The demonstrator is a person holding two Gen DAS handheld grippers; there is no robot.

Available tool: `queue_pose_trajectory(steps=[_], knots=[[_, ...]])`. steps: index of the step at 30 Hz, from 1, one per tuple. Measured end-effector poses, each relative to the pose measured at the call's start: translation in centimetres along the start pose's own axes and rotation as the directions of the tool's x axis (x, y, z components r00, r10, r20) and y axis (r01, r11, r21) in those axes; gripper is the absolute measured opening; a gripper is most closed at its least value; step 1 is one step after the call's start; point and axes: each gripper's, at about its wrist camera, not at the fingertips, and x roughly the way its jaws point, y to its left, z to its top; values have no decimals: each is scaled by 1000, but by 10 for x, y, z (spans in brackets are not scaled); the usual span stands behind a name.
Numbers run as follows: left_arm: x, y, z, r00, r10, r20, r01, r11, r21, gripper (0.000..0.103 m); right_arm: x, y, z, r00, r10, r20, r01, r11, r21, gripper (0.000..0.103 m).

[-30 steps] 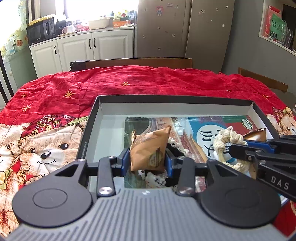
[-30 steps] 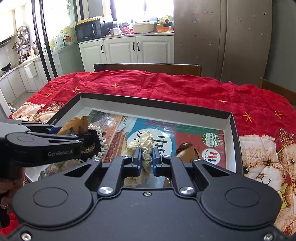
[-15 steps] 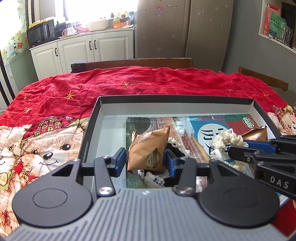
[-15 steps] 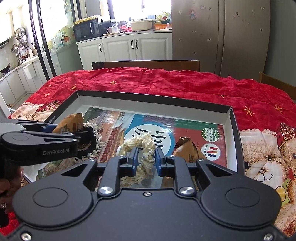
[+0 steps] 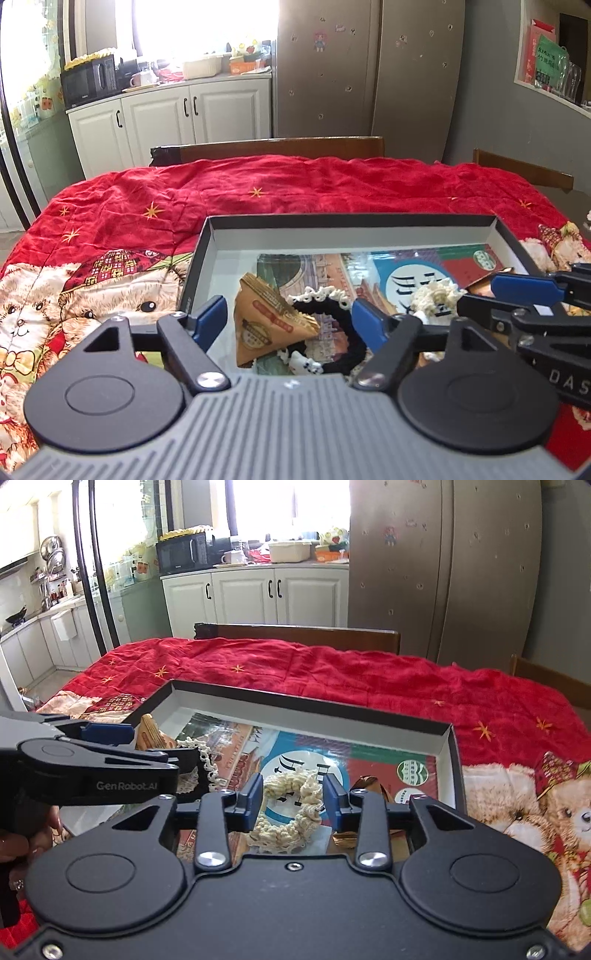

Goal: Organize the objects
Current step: 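Open both tools to drop the packet and cream scrunchie in the box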

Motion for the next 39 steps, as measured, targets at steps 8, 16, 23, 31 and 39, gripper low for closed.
queue_pose_trajectory(steps=[8,16,23,31,39], knots=[[-26,-5,-3,1000,0,29,0,1000,16,87,-31,1,-4,1000,-10,23,10,1000,-12,40],[-61,-9,-10,998,-10,58,8,999,44,87,-69,8,-18,1000,-7,17,8,999,-49,40],[-92,-14,-22,997,-24,78,18,997,75,88,-108,14,-34,1000,3,16,-1,997,-80,40],[-123,-19,-38,995,-46,90,38,995,89,88,-143,17,-59,1000,14,15,-13,997,-75,40],[-146,-26,-57,994,-76,83,67,992,110,88,-165,22,-83,1000,14,14,-13,996,-91,40]])
